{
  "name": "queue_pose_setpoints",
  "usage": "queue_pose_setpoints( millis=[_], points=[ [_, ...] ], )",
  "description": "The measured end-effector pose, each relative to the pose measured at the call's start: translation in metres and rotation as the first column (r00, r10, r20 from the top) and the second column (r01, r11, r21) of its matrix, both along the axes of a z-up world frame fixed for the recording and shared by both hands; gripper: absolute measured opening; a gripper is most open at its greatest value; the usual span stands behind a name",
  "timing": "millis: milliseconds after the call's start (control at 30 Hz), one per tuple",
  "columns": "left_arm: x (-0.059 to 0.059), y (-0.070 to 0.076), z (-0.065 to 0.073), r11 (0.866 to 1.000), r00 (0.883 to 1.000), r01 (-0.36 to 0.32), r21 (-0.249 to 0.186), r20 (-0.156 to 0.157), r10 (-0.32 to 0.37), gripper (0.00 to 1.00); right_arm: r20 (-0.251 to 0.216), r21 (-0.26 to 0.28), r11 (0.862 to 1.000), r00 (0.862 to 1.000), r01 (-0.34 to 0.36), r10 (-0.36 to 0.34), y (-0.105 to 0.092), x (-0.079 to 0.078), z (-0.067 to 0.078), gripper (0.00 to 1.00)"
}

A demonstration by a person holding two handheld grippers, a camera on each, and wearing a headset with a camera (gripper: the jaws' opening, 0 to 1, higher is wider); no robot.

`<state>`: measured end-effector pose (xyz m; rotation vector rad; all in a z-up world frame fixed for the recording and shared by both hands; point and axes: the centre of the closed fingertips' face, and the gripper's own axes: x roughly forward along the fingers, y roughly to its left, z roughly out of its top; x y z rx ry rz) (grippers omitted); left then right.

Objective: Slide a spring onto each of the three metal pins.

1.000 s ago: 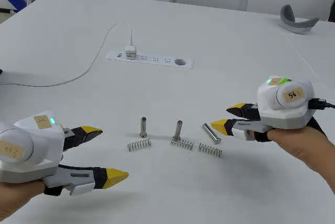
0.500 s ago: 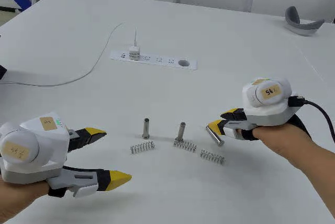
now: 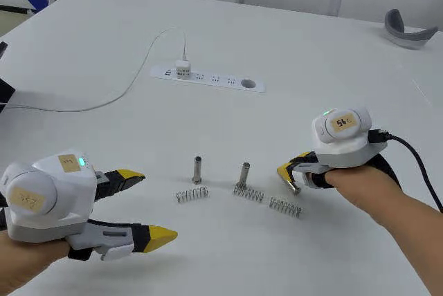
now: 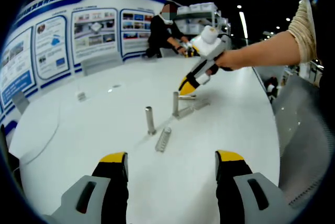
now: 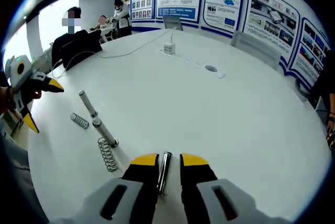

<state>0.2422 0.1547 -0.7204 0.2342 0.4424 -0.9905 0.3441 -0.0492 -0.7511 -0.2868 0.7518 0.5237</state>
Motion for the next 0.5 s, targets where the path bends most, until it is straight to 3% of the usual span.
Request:
queue_pose_setpoints(
  millis=[500],
  points=[
    [0.000, 0.003, -0.002, 1.000, 1.000, -0.008, -0.001, -0.005, 0.008, 0.68, -0.036, -0.006, 1.000, 0.999, 0.023, -0.024, 0.001, 0.003, -0.011, 0.13]
  ],
)
